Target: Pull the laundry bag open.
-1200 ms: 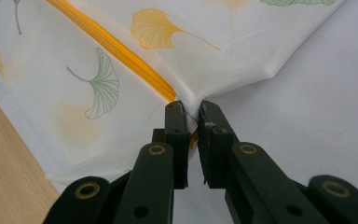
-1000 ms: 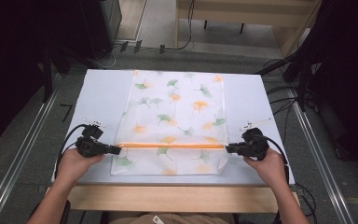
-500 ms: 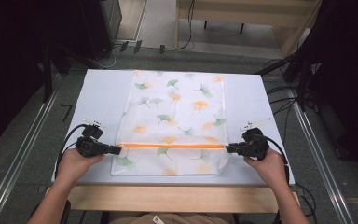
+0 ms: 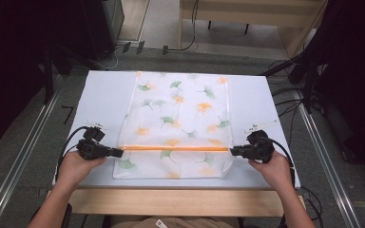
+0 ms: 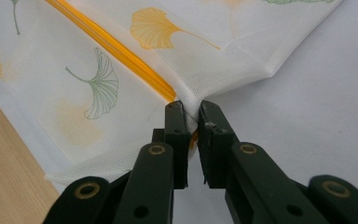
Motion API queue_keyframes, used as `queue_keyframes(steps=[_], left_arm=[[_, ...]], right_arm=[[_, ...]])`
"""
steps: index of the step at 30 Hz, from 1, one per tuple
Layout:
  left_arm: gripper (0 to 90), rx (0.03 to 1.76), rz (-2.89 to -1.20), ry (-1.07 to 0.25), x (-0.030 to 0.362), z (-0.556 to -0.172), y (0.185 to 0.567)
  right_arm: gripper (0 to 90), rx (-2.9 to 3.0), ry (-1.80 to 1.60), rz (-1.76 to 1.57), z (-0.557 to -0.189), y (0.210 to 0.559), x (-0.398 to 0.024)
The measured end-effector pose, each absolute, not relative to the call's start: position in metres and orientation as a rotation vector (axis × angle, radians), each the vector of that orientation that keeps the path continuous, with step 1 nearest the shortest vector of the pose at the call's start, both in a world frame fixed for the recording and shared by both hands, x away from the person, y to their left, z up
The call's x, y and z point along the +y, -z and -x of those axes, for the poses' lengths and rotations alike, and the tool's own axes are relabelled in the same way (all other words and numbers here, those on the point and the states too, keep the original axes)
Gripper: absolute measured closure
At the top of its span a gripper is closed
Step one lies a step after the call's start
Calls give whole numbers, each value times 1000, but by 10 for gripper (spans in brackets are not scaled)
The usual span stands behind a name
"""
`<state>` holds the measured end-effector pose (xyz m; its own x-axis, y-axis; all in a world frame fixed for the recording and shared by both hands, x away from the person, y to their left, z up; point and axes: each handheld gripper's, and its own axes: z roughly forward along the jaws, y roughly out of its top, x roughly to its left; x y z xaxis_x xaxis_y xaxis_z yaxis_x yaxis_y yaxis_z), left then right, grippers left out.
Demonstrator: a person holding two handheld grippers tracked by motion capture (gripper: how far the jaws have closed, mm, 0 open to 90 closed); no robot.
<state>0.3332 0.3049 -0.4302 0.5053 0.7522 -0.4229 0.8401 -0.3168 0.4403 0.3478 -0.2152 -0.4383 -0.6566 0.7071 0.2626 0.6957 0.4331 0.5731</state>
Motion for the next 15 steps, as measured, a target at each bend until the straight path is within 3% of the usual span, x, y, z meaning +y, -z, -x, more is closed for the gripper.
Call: queue_keyframes(steps=[15], left_arm=[[900,1310,-2139,195,311,-335,433]], right_arm=[[846,2645,-1045,-1295,-348,438,-215]])
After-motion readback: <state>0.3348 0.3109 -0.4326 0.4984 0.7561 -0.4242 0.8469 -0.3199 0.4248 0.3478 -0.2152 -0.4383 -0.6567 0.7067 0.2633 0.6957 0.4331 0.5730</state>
